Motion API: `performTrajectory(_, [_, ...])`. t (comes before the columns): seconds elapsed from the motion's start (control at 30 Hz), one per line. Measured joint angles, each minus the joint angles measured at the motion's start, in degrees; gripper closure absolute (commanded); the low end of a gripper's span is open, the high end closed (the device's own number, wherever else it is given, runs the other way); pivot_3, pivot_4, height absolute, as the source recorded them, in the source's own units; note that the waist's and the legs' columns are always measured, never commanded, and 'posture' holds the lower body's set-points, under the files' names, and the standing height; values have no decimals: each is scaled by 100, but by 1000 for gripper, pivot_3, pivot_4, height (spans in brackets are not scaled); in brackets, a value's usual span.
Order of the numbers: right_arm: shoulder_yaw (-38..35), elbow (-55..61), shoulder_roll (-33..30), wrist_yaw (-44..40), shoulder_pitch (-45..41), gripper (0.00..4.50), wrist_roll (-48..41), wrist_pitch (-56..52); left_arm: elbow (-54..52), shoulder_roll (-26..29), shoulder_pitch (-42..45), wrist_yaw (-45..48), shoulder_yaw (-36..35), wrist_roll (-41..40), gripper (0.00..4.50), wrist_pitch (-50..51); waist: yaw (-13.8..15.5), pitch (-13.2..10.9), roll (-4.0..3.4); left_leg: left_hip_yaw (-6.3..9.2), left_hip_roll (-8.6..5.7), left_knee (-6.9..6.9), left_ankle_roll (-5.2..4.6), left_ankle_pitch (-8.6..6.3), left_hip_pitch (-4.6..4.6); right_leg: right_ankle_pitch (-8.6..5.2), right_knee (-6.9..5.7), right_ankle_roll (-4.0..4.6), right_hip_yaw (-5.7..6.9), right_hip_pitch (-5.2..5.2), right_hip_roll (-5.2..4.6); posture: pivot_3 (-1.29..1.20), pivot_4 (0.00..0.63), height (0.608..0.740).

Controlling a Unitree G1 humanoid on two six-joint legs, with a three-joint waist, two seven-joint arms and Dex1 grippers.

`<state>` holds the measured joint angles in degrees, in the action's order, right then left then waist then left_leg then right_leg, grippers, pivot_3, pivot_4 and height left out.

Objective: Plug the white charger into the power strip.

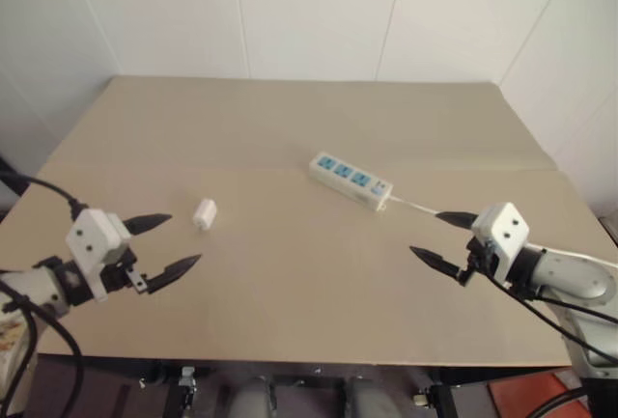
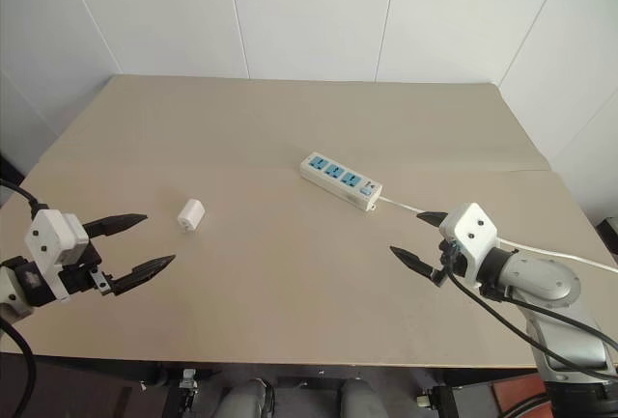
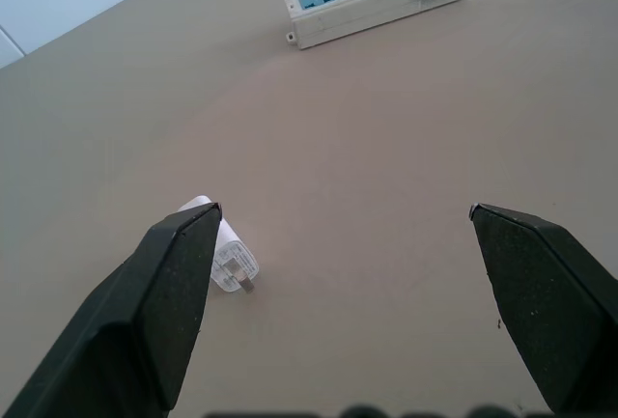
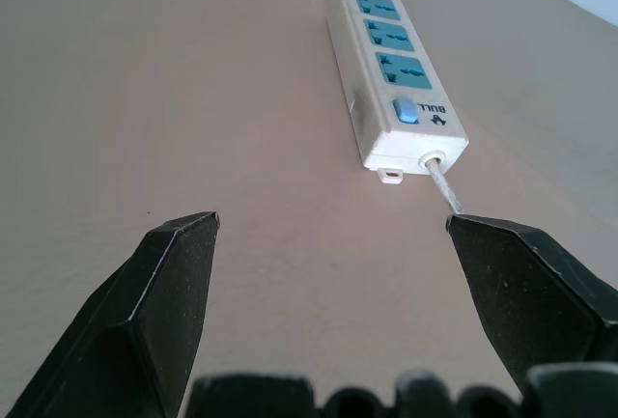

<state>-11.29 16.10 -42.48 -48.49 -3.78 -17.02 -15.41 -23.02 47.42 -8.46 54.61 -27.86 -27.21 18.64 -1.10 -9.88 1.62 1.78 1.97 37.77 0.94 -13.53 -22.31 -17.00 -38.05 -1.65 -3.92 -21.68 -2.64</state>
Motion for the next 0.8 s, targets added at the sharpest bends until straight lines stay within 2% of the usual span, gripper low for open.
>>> performTrajectory(0.5, [2,-4,2,18,11,19,54,1,10,0,107,14,46,0,0,0,1,0,0,-1,0,0,0,0,0,0,-1,0,-1,-1,0,0,150,740])
performTrajectory(0.67, [169,-397,35,59,-200,19,208,57,36,-67,436,34,422,-18,0,-7,1,0,0,-4,-1,0,0,0,0,2,-1,-1,-2,-1,0,0,150,740])
performTrajectory(0.8, [446,-876,275,318,-785,19,492,142,66,-250,897,-7,828,-7,0,-27,-23,0,0,-6,0,0,0,0,0,4,-3,-1,-6,-4,5,0,150,740])
